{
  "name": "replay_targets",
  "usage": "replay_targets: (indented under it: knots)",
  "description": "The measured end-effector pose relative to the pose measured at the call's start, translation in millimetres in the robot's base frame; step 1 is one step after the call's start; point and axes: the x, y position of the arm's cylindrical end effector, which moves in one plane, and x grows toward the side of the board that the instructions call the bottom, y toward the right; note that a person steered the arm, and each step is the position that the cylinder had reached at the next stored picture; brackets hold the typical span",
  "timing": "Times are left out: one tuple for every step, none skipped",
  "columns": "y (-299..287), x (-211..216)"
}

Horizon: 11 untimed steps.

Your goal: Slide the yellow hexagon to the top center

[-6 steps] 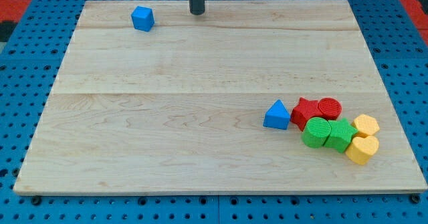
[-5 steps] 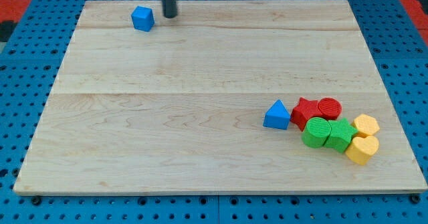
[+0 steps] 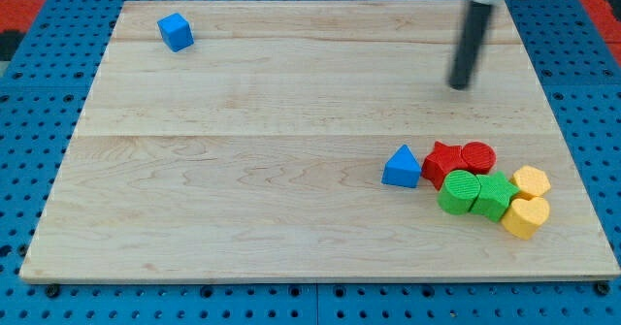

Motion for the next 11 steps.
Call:
replay_targets:
  knots:
    - [64.3,93.2]
    - [87.6,147.0]
    - [49.5,154.4]
    - [32.9,157.7]
    - [25.5,179.5]
    - [9.8,163.0]
    - [9.8,129.1]
    - [9.8,102.2]
    - [10.3,102.6]
    - [8.0,139.8]
    - [-17.0,128.2]
